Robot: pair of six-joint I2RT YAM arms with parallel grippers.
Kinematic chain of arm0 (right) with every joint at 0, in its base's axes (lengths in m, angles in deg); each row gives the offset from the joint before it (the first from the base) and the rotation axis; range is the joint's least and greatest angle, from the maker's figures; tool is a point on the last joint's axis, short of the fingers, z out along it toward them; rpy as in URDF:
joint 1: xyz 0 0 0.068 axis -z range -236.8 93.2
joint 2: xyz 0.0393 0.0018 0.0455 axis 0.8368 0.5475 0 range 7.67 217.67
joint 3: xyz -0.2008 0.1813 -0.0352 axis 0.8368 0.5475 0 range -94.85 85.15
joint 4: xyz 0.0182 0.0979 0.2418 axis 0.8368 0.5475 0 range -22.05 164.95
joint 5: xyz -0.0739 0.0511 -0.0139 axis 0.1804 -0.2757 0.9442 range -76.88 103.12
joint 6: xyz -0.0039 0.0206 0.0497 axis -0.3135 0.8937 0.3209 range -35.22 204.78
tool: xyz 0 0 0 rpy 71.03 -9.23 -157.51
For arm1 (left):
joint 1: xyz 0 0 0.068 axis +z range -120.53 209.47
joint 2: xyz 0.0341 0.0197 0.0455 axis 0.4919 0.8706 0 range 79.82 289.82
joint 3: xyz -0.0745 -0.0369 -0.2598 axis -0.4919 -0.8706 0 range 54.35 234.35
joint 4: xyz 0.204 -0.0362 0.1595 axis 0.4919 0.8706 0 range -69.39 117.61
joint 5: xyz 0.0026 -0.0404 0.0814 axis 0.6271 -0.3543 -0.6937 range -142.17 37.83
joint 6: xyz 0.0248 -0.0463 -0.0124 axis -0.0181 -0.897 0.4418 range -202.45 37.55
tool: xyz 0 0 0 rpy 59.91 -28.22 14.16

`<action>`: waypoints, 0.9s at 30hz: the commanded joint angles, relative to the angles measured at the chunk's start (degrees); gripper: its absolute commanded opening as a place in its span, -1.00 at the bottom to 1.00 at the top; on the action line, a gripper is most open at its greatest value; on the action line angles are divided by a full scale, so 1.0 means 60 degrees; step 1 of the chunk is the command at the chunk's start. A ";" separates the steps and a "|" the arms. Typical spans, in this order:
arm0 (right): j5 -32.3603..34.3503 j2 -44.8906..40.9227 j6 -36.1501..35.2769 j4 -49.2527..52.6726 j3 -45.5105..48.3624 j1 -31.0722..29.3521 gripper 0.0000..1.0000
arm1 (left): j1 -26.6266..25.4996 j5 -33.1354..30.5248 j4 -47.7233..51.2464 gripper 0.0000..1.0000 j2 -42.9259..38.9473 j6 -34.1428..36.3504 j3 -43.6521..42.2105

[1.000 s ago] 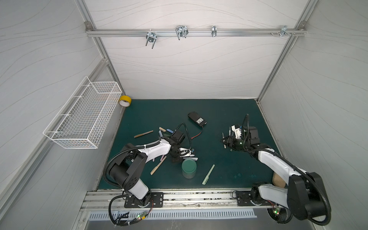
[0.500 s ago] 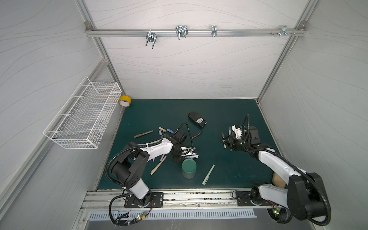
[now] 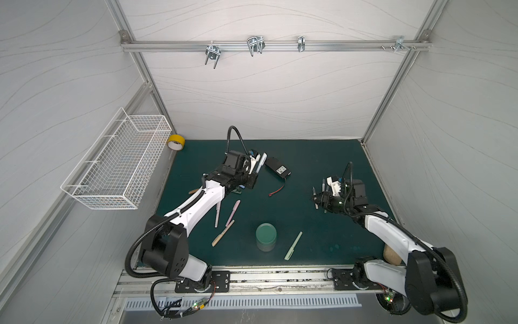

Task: Open the pen caps
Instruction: 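Raise the white pen upright toward the center while the right gripper approaches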

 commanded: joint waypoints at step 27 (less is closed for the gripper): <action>0.0704 -0.1677 -0.1834 -0.2875 -0.0459 -0.3744 -0.13 | -0.0102 0.1537 -0.7327 -0.96 -0.3657 -0.5599 -0.5162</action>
